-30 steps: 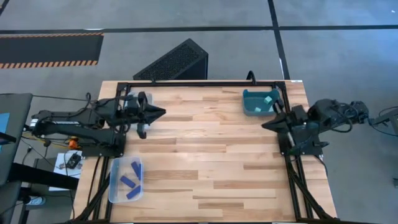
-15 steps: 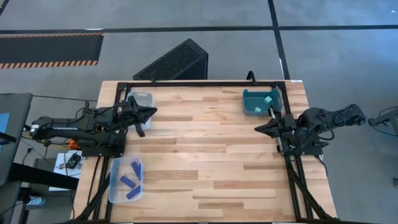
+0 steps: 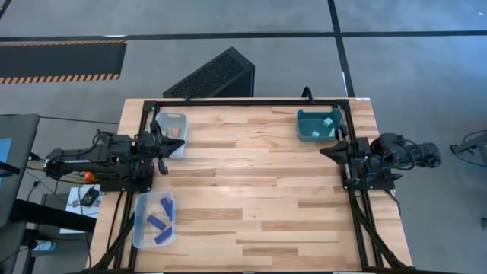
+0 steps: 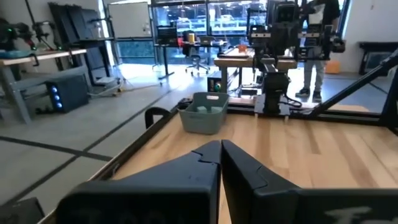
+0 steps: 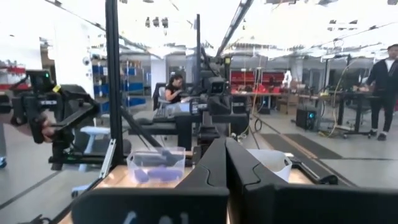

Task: Sort & place blocks by color
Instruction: Return to Home Position

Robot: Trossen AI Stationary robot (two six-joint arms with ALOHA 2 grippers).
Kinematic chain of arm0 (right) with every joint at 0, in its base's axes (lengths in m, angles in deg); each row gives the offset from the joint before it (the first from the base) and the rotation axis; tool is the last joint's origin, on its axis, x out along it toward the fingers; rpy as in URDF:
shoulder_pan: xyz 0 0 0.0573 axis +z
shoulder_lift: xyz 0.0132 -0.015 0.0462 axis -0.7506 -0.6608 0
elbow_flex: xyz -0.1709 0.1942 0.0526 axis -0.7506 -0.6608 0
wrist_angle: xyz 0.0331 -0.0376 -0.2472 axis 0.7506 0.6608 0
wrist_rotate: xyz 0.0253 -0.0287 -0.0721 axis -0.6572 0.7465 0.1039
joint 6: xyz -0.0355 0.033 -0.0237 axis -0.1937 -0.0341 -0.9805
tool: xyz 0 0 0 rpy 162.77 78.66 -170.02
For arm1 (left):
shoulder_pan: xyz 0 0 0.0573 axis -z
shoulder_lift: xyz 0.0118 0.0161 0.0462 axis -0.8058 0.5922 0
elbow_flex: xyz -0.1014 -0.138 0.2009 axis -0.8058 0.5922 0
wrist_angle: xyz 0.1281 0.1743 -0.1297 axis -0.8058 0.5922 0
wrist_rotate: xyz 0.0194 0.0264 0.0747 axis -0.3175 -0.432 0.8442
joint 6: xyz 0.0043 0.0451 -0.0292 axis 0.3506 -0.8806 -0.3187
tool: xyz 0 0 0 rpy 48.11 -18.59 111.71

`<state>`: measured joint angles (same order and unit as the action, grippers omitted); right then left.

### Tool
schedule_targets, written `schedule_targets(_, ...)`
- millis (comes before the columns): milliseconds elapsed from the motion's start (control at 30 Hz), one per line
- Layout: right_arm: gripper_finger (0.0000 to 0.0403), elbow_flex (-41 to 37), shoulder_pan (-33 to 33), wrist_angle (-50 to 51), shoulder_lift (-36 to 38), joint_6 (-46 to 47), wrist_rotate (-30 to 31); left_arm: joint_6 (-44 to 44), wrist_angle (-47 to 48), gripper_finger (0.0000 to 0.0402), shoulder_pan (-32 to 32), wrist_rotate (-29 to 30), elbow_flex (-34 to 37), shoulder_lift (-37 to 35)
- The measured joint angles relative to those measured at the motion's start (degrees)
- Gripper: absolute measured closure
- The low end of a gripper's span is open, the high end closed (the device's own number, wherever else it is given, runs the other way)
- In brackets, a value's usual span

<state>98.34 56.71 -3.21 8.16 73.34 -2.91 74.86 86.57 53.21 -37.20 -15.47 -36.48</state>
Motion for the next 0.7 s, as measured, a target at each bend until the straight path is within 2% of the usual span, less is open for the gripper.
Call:
schedule_targets(100, 0.0399, -1.85, -1.69, -0.04, 3.26, 0.42, -1.18, -1.61, 0.08, 0.0401, -0.02, 0.03, 0.00, -0.02)
schedule_targets(467, 0.0399, -4.35, -8.28, 2.06, 2.41, 3.04, -4.26, -3.69, 0.08, 0.0402, -1.26, 0.57, 0.05, 0.02)
schedule_targets(600, 0.0399, -4.38, -11.22, 3.14, 2.33, 3.02, -5.82, -2.44, -4.94, 0.0401, -2.72, 0.26, 4.49, -0.02)
schedule_targets(700, 0.0399, -4.37, -13.50, 5.52, 2.34, 3.09, -7.49, 1.51, -11.83, 0.0401, -4.03, -2.54, 9.32, 0.02)
